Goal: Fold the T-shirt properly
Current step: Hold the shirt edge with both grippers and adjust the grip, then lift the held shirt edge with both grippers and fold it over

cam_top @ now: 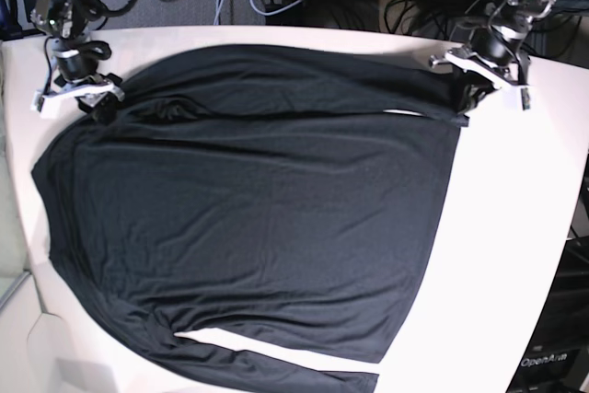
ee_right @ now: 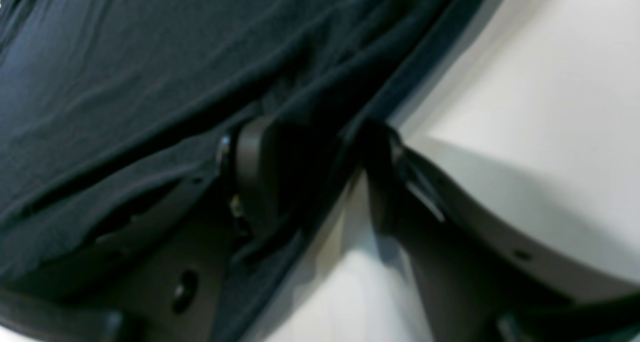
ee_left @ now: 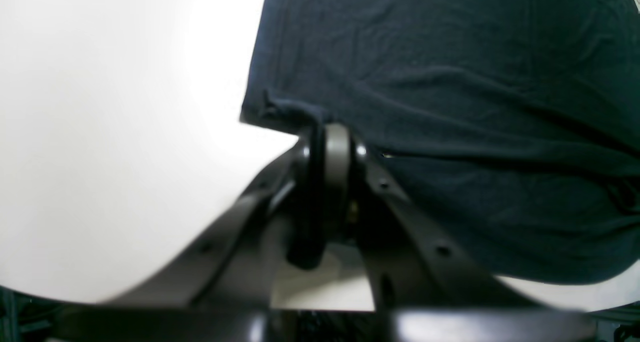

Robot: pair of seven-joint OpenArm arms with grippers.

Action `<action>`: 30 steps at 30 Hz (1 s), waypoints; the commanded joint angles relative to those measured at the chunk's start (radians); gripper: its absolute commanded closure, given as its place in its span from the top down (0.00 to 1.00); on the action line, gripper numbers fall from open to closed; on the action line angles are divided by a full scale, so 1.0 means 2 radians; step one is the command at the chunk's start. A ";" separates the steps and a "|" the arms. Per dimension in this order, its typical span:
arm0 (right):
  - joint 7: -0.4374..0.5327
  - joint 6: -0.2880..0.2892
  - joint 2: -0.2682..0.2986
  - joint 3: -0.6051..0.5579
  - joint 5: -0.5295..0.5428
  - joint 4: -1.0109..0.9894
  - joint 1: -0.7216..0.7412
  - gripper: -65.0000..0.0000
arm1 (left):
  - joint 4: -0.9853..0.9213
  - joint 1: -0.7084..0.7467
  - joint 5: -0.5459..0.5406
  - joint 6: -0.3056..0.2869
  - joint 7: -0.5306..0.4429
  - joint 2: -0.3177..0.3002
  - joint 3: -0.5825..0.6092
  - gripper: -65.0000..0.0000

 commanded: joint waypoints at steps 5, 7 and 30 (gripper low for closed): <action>-0.018 -0.002 0.002 0.003 -0.003 -0.002 0.003 0.24 | 0.008 0.000 -0.007 -0.003 -0.011 -0.003 -0.002 0.03; -0.020 -0.002 0.002 0.003 -0.003 -0.008 0.004 0.11 | 0.008 -0.001 -0.007 -0.003 -0.011 -0.002 -0.002 0.03; -0.020 -0.004 0.005 0.003 -0.004 0.051 0.016 0.01 | 0.012 -0.045 -0.007 -0.001 0.036 -0.002 -0.002 0.03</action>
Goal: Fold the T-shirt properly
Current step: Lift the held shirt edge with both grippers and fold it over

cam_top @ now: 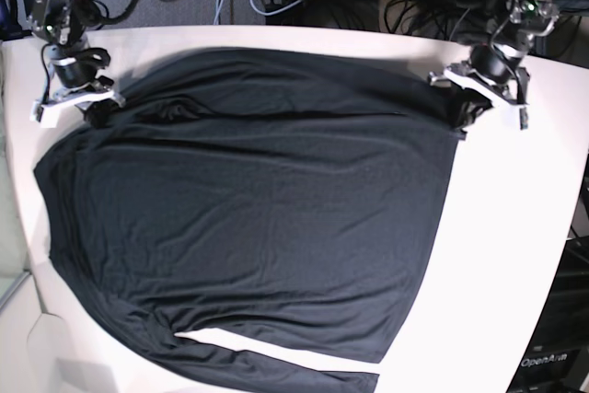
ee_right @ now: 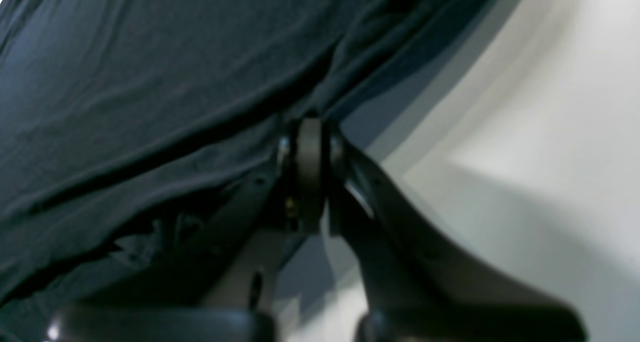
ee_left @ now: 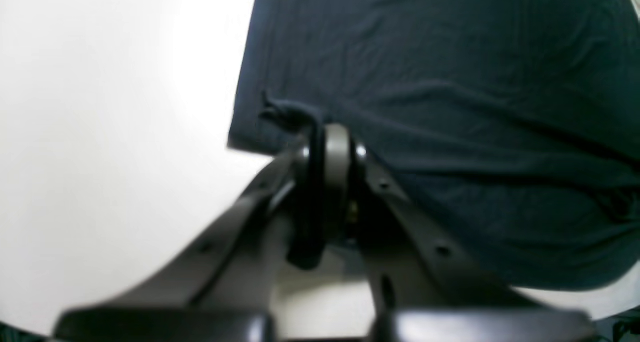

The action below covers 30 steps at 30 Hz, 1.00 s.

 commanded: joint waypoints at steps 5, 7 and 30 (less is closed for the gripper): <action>0.012 -0.001 0.013 0.003 0.006 0.010 0.009 0.01 | 0.010 -0.013 -0.008 -0.002 -0.010 -0.002 -0.002 0.03; 0.011 -0.001 0.015 0.003 0.006 0.010 0.017 0.01 | 0.008 -0.017 -0.008 -0.002 -0.010 -0.002 -0.002 0.03; 0.010 -0.001 0.028 -0.001 0.006 -0.007 0.070 0.01 | -0.012 -0.130 -0.006 -0.002 0.108 0.005 -0.080 0.03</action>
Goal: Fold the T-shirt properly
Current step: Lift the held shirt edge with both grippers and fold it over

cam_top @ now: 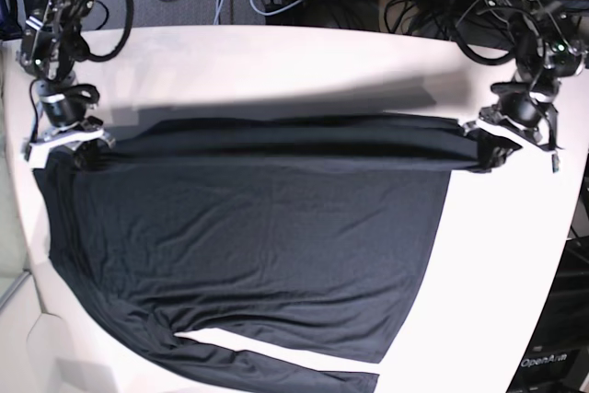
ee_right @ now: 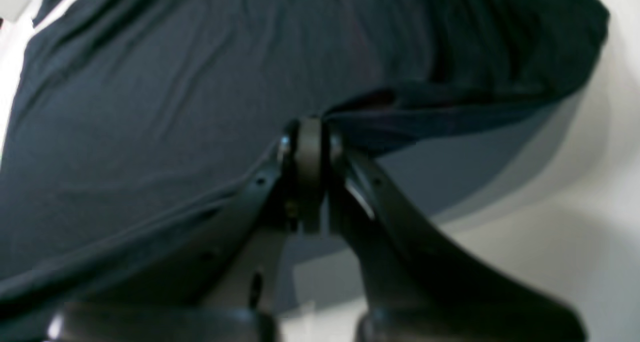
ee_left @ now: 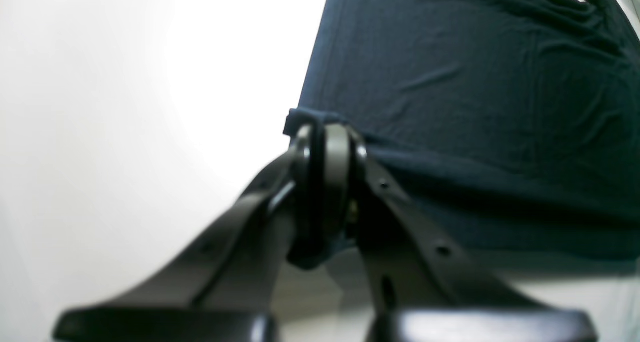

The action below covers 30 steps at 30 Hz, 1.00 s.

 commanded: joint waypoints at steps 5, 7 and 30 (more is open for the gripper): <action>0.009 0.000 0.019 0.001 0.003 -0.026 0.024 0.01 | -0.021 -0.016 -0.007 -0.003 -0.012 -0.004 0.000 0.03; 0.009 0.001 0.025 0.000 0.003 -0.038 0.033 0.01 | -0.027 -0.016 -0.007 -0.004 -0.013 -0.004 0.000 0.03; 0.009 0.001 0.031 -0.025 -0.009 -0.051 0.072 0.01 | -0.071 -0.061 -0.008 -0.004 -0.014 -0.003 0.000 0.03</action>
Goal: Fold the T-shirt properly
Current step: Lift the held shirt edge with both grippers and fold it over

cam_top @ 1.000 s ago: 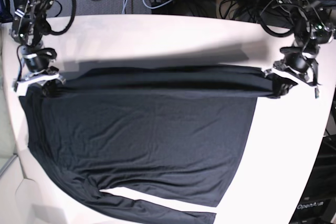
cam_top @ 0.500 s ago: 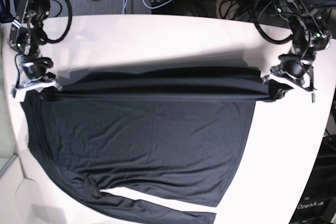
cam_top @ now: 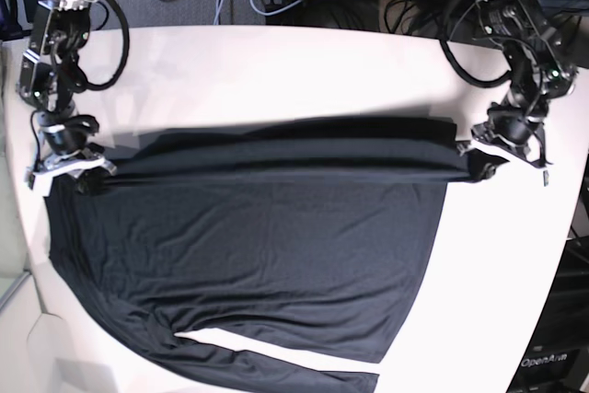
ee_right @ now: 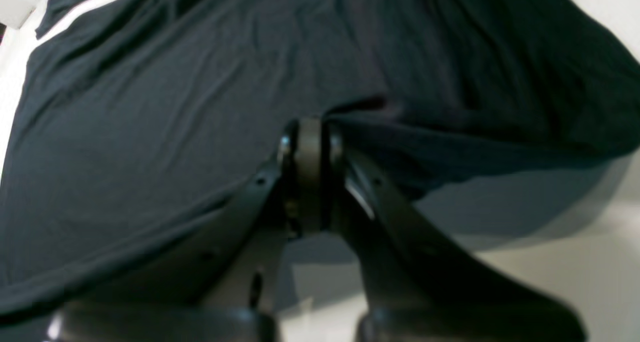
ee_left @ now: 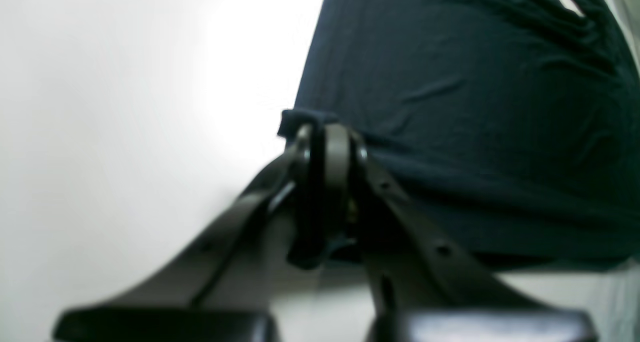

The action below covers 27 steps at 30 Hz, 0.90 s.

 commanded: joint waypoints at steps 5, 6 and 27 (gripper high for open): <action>0.012 0.002 0.006 -0.005 -0.019 -0.015 0.020 0.01 | 0.001 -0.013 -0.008 -0.001 -0.012 -0.004 -0.001 0.03; 0.012 0.002 0.006 -0.007 -0.019 -0.018 0.023 0.01 | 0.001 -0.016 -0.008 -0.001 -0.012 -0.004 -0.001 0.03; 0.011 0.002 0.012 -0.020 -0.022 -0.046 0.063 0.01 | -0.042 -0.065 -0.008 -0.001 -0.012 0.002 -0.001 0.03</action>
